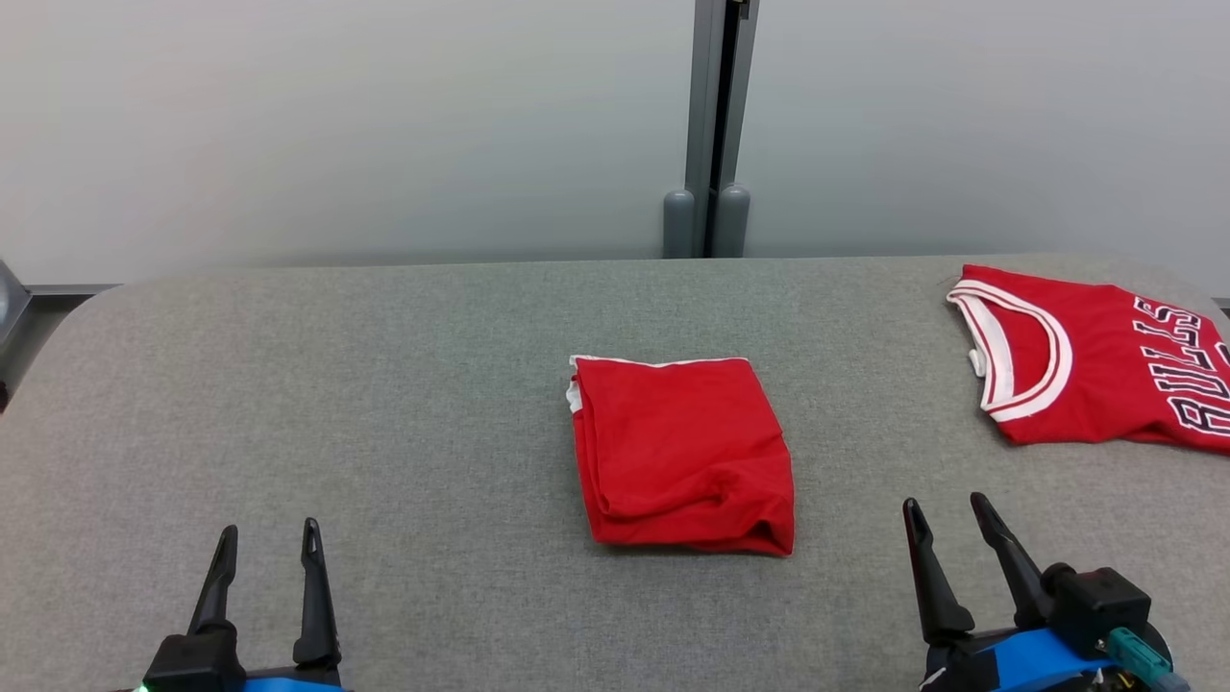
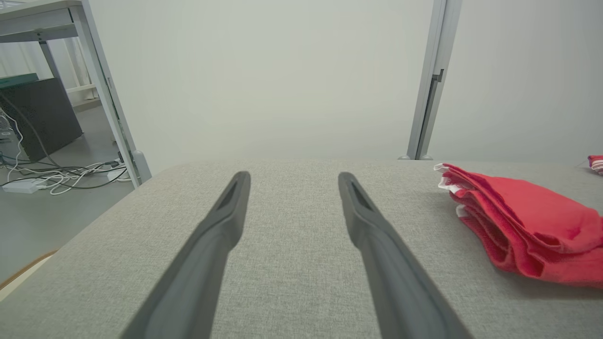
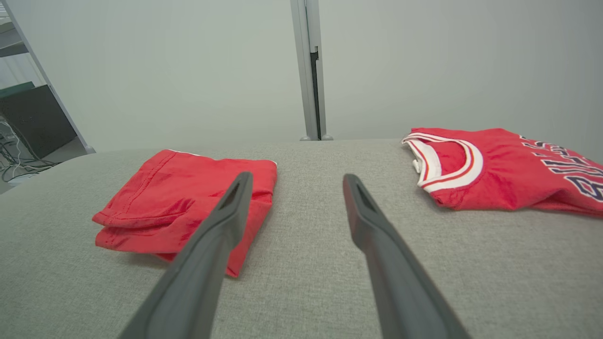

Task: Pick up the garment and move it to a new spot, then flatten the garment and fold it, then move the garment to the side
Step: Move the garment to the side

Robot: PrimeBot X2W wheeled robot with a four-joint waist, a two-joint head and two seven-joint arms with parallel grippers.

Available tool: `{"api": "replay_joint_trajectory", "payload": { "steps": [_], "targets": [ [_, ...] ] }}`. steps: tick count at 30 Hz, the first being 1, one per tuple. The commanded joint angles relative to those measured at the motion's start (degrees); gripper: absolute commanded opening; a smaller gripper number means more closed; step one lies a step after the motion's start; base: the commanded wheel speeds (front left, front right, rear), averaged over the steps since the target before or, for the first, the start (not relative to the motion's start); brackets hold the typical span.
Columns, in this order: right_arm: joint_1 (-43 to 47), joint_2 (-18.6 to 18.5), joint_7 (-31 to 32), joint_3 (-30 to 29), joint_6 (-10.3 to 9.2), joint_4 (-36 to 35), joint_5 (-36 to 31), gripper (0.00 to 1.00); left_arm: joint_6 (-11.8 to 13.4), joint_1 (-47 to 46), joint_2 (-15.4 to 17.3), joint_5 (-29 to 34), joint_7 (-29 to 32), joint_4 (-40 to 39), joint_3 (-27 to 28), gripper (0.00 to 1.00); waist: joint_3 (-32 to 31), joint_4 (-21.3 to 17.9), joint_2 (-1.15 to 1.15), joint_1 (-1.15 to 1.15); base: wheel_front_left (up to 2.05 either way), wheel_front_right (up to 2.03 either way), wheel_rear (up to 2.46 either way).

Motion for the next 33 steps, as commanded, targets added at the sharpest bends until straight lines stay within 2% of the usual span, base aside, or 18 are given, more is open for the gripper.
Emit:
{"api": "replay_joint_trajectory", "payload": {
  "steps": [1, 15, 20, 26, 27, 33],
  "targets": [
    [0.5, 0.2, -0.2, 0.0, 0.04, 0.4, -0.3, 1.00, 0.2, -0.3, 0.2, 0.1, -0.2, 0.1, -0.2, 1.00, 0.0, 0.1, 0.00, 0.00, 0.00, 0.00, 0.00],
    [-0.9, 0.7, -0.2, 1.1, 0.04, 1.2, 0.1, 1.00, 0.3, -1.2, 0.2, -0.4, -0.2, 0.1, -0.2, 1.00, 0.6, 0.4, 0.00, 0.00, 0.00, 0.00, 0.00],
    [-8.0, 0.7, 0.3, 3.5, 0.04, 1.4, -0.2, 1.00, -0.1, -2.9, 0.2, -0.4, -0.2, -0.2, -0.8, 1.00, 2.1, 1.8, 0.00, 0.00, 0.00, 0.00, 0.00],
    [-22.0, -0.9, 5.5, 5.4, 0.04, 7.8, -2.0, 1.00, -0.4, -5.4, 0.1, -1.0, -0.2, -0.8, -1.8, 1.00, 5.5, 3.7, 0.00, 0.00, 0.00, 0.00, 0.00],
    [-22.0, -0.9, 5.5, 5.4, 0.04, 7.8, -2.0, 1.00, -0.4, -5.4, 0.1, -1.0, -0.2, -0.8, -1.8, 1.00, 5.5, 3.7, 0.00, 0.00, 0.00, 0.00, 0.00],
    [-31.5, -2.7, 10.2, 6.3, 0.04, 18.8, -3.1, 1.00, -0.1, -7.6, 0.0, -1.8, -0.2, -1.3, -2.3, 1.00, 9.6, 5.6, 0.00, 0.00, 0.00, 0.00, 0.00]
  ]
}}
